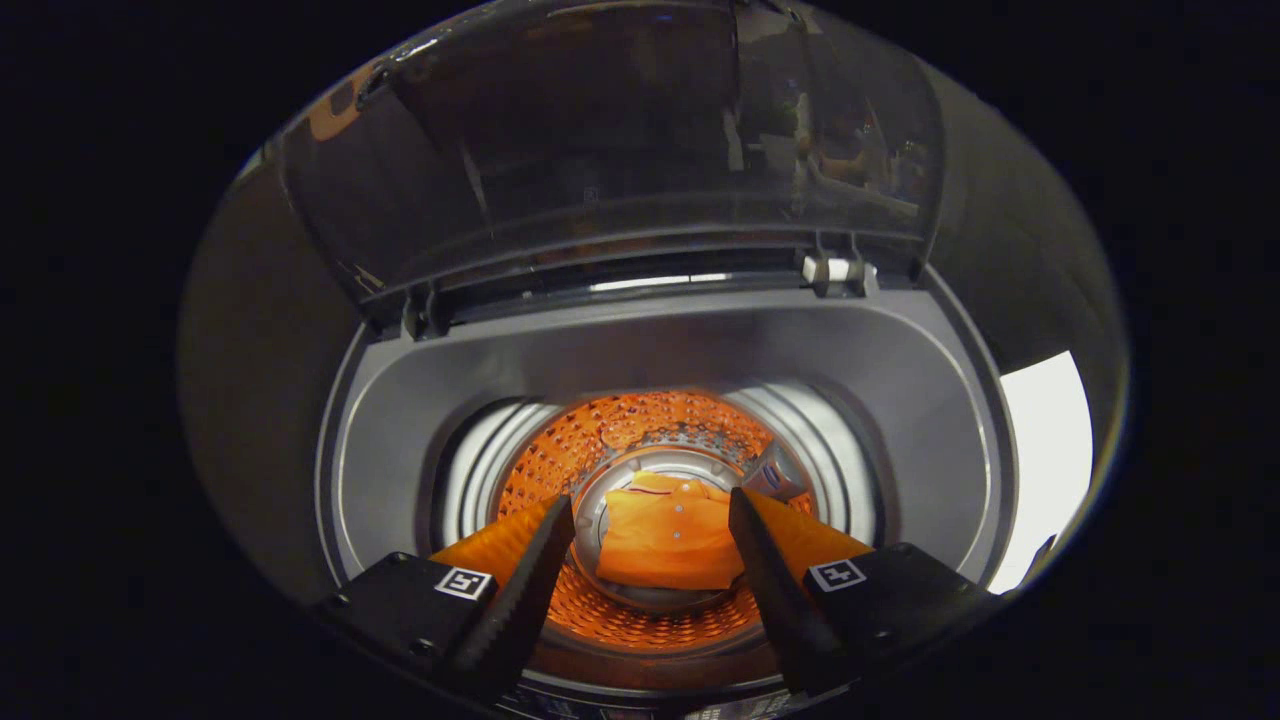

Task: Put the clothes into the washing machine and then close the washing machine lid.

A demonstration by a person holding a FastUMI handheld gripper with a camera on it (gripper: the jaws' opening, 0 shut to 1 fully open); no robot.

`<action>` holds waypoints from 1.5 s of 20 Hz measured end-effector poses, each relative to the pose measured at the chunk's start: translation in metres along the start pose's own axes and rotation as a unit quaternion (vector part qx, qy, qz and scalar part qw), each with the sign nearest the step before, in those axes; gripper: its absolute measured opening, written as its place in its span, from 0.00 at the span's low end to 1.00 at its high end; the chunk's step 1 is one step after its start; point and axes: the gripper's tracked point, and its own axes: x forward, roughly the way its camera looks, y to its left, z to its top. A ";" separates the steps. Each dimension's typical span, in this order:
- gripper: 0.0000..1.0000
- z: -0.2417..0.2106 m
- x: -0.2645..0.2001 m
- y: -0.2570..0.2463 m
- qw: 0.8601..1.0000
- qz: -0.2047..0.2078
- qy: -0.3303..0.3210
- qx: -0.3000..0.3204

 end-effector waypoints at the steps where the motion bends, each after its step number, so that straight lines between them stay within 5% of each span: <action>1: 0.99 0.009 -0.009 0.003 1.000 0.001 -0.015 -0.004; 9: 0.99 0.108 -0.115 0.032 0.984 0.016 -0.176 -0.021; 19: 0.98 0.293 -0.248 0.092 0.927 0.053 -0.367 -0.047; 24: 0.98 0.353 -0.236 0.091 0.922 0.036 -0.384 -0.048; 30: 0.99 0.386 -0.155 0.092 0.943 0.011 -0.323 -0.080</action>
